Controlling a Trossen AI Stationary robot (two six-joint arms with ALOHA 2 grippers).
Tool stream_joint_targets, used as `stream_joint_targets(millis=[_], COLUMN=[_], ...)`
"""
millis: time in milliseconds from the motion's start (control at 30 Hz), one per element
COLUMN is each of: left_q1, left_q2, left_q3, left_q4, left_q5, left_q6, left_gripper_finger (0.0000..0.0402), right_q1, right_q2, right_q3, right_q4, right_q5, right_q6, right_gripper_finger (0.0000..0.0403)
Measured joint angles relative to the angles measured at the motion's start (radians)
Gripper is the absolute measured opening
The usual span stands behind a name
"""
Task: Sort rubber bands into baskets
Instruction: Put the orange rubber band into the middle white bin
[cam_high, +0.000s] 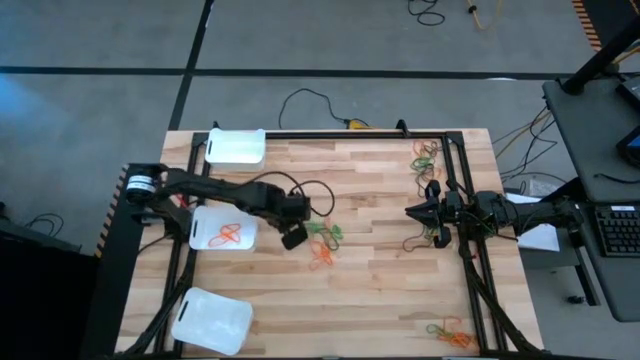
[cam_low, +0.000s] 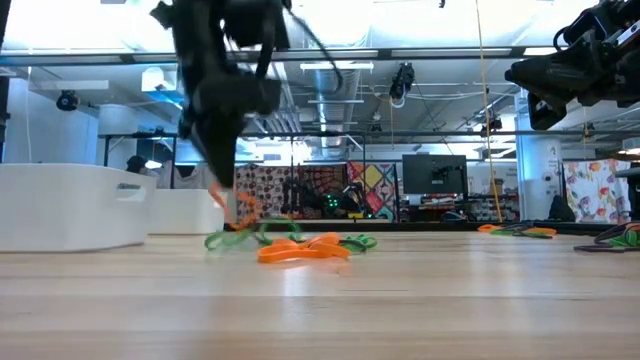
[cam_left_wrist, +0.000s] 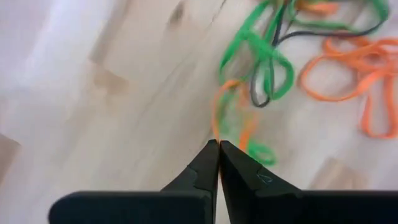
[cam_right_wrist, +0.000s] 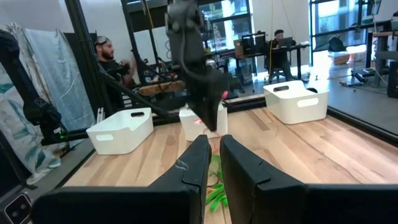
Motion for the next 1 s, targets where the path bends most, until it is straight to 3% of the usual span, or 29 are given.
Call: stream_joint_targets(millis=[367,567,733,1000], left_q1=[-0.011,-0.014,-0.014,-0.009], left_q2=[-0.172,-0.253,-0.318,-0.341], left_q3=[0.227,0.236,0.121,-0.21], left_q4=[-0.147,-0.48,-0.684,-0.542], left_q5=[-0.065,-0.065,-0.008,0.036], left_q6=[0.018,-0.023,-0.106,-0.286], left_gripper_finger=[0.0,0.0,0.0,0.0], right_q1=[0.0,0.0,0.0,0.0], right_q2=[0.0,0.0,0.0,0.0], right_q3=[0.0,0.0,0.0,0.0], right_q4=[0.0,0.0,0.0,0.0], right_q5=[0.0,0.0,0.0,0.0], right_q6=[0.0,0.0,0.0,0.0], right_gripper_finger=[0.0034,0.0034,0.0034,0.0034])
